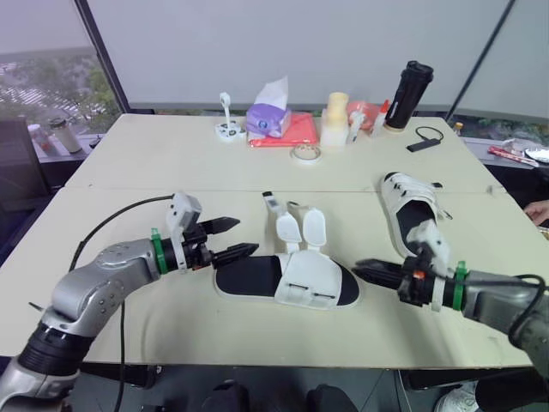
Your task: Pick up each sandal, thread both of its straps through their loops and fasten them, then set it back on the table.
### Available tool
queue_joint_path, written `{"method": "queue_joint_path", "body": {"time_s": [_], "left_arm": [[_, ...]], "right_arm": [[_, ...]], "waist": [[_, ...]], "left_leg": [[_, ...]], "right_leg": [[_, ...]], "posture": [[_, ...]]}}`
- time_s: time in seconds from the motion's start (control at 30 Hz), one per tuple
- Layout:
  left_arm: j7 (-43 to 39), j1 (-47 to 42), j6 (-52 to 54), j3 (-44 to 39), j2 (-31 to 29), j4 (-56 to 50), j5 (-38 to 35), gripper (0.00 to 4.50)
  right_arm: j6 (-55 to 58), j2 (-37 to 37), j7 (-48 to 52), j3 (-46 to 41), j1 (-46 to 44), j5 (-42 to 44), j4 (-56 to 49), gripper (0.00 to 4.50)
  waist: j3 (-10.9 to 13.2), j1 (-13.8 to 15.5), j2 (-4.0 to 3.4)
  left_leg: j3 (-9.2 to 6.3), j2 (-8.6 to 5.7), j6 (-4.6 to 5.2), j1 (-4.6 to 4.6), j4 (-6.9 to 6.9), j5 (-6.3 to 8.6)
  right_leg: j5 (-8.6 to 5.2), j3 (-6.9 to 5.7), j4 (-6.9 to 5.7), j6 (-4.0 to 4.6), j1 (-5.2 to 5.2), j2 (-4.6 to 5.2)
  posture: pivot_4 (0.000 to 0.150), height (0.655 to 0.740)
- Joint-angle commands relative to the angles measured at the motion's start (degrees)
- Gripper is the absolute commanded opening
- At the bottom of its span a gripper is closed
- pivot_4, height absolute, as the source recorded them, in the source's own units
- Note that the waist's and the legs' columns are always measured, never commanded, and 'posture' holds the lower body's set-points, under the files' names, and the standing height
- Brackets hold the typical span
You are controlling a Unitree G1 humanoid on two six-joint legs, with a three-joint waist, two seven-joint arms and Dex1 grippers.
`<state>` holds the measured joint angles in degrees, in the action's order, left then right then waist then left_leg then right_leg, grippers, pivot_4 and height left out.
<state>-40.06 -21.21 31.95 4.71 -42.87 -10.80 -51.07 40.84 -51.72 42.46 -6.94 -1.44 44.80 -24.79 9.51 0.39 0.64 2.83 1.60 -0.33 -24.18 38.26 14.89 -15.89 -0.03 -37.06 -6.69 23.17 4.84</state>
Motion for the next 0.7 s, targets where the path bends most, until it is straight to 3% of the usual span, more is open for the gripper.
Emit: {"method": "queue_joint_path", "body": {"time_s": [0.03, 0.17, 0.4, 0.7], "left_arm": [[0.7, -4.6, 1.9, -2.8, 3.4, 5.5, 1.6, 4.50], [-6.8, -9.7, -0.4, 1.4, 4.2, 13.3, 9.9, 4.50], [-11.7, -15.0, -2.4, 0.1, 8.7, 22.6, 16.1, 4.50], [-16.8, -18.2, -3.8, 1.0, 12.6, 31.8, 21.5, 4.50]], "right_arm": [[-5.8, 0.6, 3.3, 0.2, -0.6, -4.8, 1.1, 0.05], [-11.2, -1.5, 7.0, 5.3, -0.8, -14.0, 3.7, 0.05], [-13.6, 2.0, 7.9, 7.7, -2.5, -17.9, 5.8, 0.05], [-12.1, 8.1, 11.8, 9.2, -5.5, -15.8, 11.4, 0.05]], "waist": [[0.0, 0.2, 0.03], [0.0, 0.3, 0.04], [0.0, 0.2, 0.06], [0.0, 0.4, 0.07]], "left_leg": [[0.00, -0.01, 0.00, 0.01, 0.01, 0.00], [0.03, -0.02, -0.01, -0.01, 0.04, 0.00], [0.01, -0.02, -0.01, -0.05, 0.03, 0.00], [-0.01, 0.00, -0.01, -0.06, 0.03, -0.01]], "right_leg": [[0.00, 0.01, -0.01, 0.00, 0.00, 0.00], [0.00, 0.00, 0.03, 0.00, -0.02, -0.04], [0.00, 0.00, 0.07, 0.00, 0.01, -0.06], [0.00, 0.00, 0.05, 0.00, 0.00, -0.08]], "posture": [[0.150, 0.7400], [0.150, 0.7400], [0.150, 0.7400], [0.150, 0.7400]]}}
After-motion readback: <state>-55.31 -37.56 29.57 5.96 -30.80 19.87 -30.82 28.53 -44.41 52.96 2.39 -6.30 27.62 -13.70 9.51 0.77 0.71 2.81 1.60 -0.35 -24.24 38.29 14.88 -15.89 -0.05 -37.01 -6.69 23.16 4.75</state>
